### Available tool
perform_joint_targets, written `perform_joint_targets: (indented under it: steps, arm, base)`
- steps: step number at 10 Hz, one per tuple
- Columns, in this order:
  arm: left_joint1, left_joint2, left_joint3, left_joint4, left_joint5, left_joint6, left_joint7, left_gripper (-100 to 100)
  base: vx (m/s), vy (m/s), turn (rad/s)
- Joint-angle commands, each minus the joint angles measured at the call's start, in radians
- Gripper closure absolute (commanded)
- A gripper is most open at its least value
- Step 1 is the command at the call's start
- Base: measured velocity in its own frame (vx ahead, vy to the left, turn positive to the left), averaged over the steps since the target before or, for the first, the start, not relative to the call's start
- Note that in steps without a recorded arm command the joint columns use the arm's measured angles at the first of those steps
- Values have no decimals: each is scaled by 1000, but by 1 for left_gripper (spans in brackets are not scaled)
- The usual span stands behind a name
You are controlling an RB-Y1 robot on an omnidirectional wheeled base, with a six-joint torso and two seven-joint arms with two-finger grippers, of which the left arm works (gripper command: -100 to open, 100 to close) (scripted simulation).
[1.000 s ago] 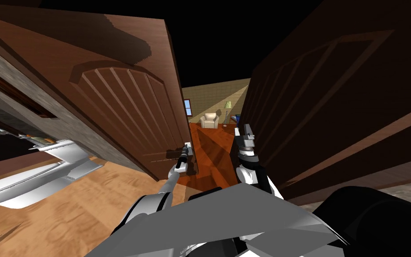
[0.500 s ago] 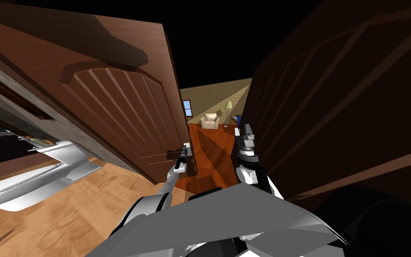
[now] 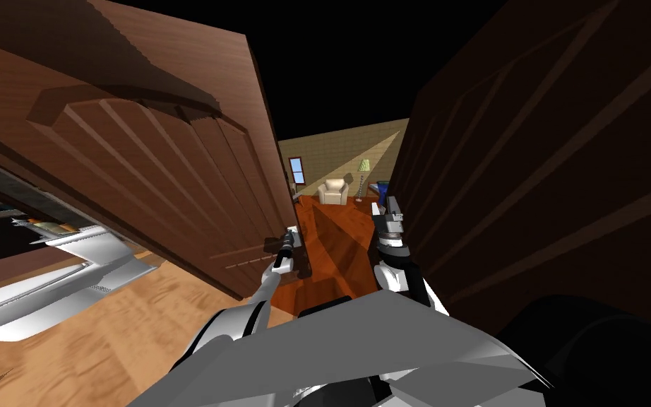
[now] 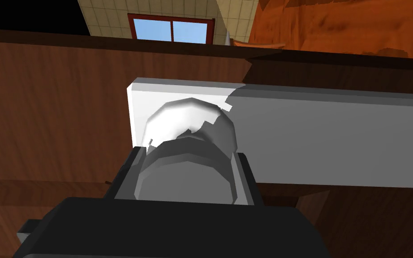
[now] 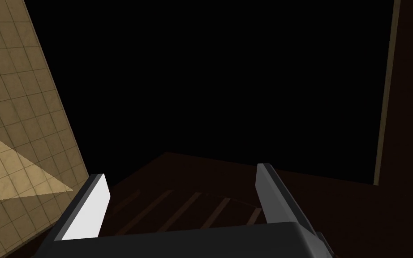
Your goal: Push the door open
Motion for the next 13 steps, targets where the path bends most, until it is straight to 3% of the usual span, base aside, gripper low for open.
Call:
perform_joint_targets:
  steps: [1,2,7,9,10,13]
  arm:
    - [24,6,13,-46,3,17,-10,100]
    - [24,6,13,-45,3,17,-10,100]
    - [30,34,72,-43,26,18,-30,100]
    - [30,34,72,-43,26,18,-30,100]
    - [32,44,94,-41,35,18,-38,100]
    - [33,46,99,-41,37,19,-40,100]
  base:
    - [144,-65,34]
    - [63,-12,-3]
    - [170,-104,62]
    - [103,-53,31]
    - [126,-79,30]
    - [109,-76,53]
